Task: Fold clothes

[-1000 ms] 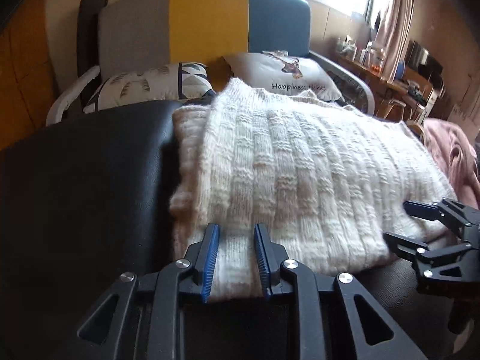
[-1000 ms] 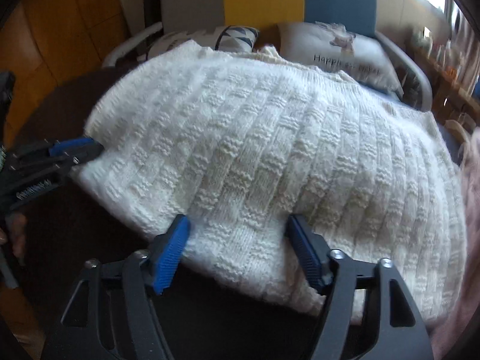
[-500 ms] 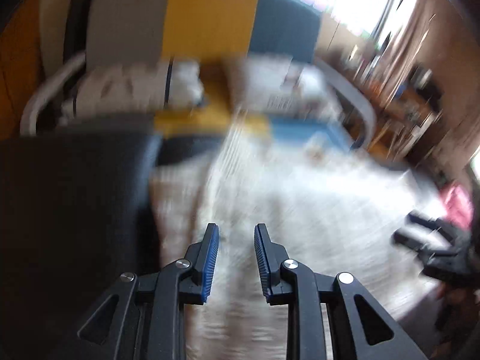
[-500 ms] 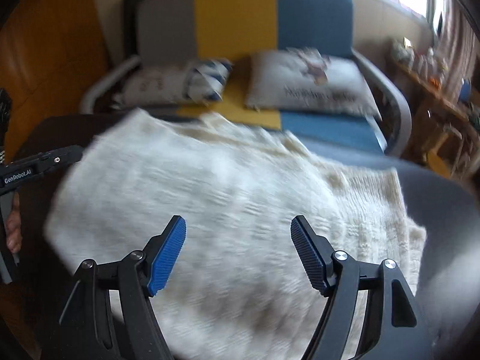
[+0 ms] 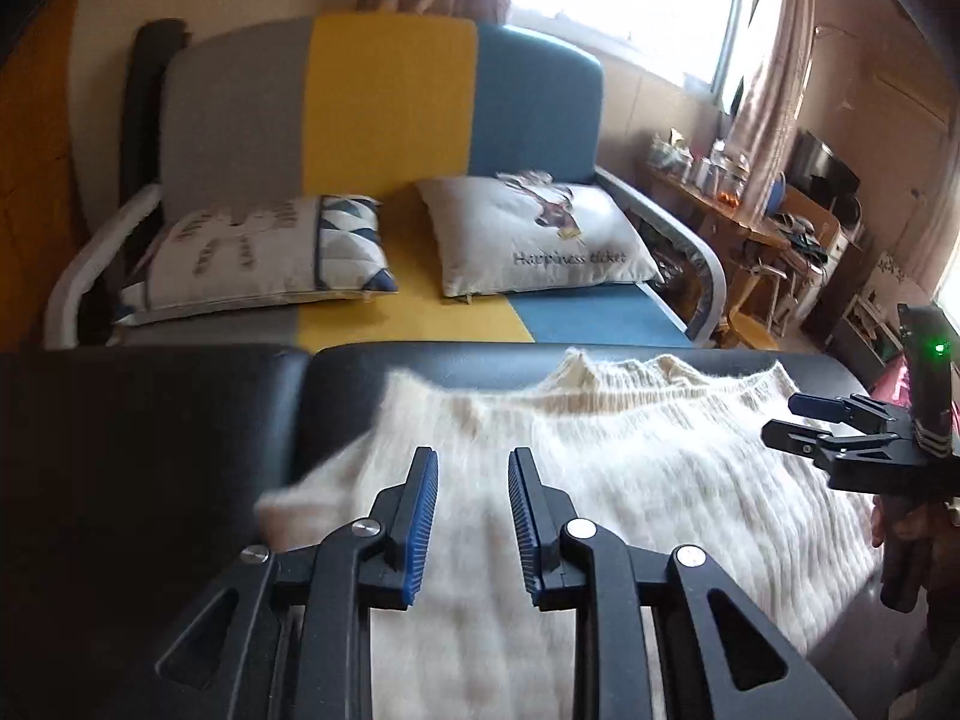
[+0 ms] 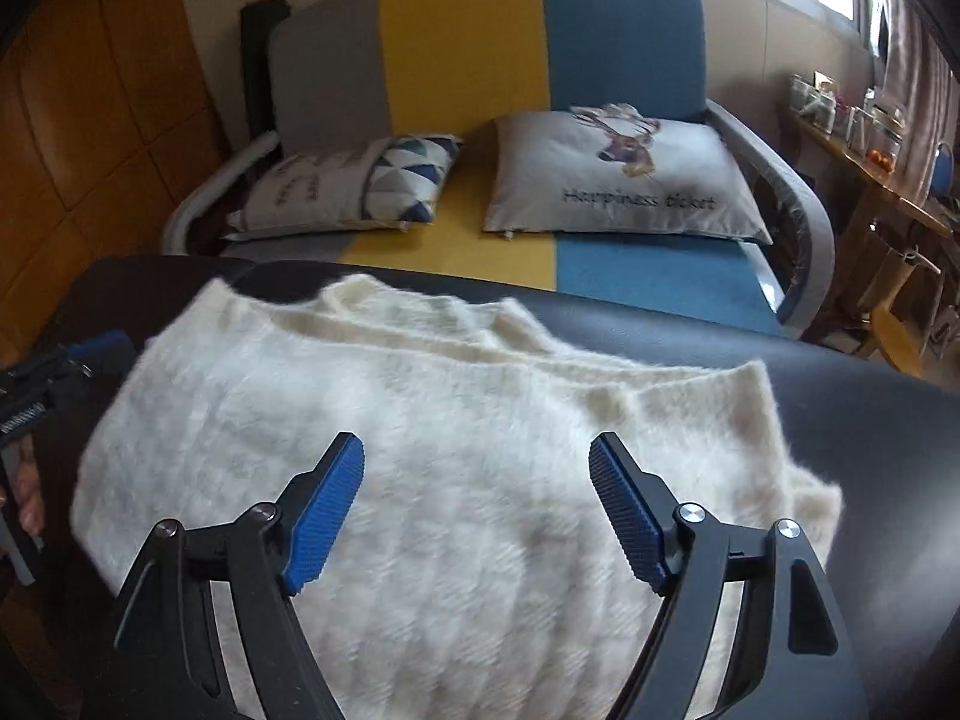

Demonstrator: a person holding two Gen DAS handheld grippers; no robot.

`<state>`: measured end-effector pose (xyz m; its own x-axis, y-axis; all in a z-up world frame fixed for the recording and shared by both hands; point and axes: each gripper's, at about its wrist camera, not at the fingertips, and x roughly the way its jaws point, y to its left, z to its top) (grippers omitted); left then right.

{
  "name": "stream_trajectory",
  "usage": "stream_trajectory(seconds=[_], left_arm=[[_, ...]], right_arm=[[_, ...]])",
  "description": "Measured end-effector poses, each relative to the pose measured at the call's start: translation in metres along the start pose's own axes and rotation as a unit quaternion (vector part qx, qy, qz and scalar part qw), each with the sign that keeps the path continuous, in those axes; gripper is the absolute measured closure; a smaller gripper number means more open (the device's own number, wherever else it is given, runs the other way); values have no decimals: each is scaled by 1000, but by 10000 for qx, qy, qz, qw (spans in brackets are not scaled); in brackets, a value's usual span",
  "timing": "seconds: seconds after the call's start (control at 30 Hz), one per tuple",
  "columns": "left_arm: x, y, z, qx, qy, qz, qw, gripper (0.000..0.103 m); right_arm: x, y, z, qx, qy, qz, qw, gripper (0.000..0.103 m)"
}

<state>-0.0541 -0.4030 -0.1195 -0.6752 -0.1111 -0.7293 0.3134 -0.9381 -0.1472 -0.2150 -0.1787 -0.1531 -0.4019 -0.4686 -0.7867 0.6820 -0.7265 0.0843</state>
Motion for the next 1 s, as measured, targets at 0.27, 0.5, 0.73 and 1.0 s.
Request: stream_trajectory(seconds=[0.27,0.5,0.73,1.0], left_arm=[[32,12,-4,-85,358,134,9992,77],[47,11,17,-64,323,199,9993,78],[52,21,11,-199,339,293,9988,77],[47,-22,14,520,479,-721,9949,78]], right_arm=[[35,-40,-11,236,400,-83,9989,21],[27,-16,22,-277,90,205,9994,21],[47,-21,14,-192,399,749,9962,21],[17,-20,5,-610,427,545,9957,23]])
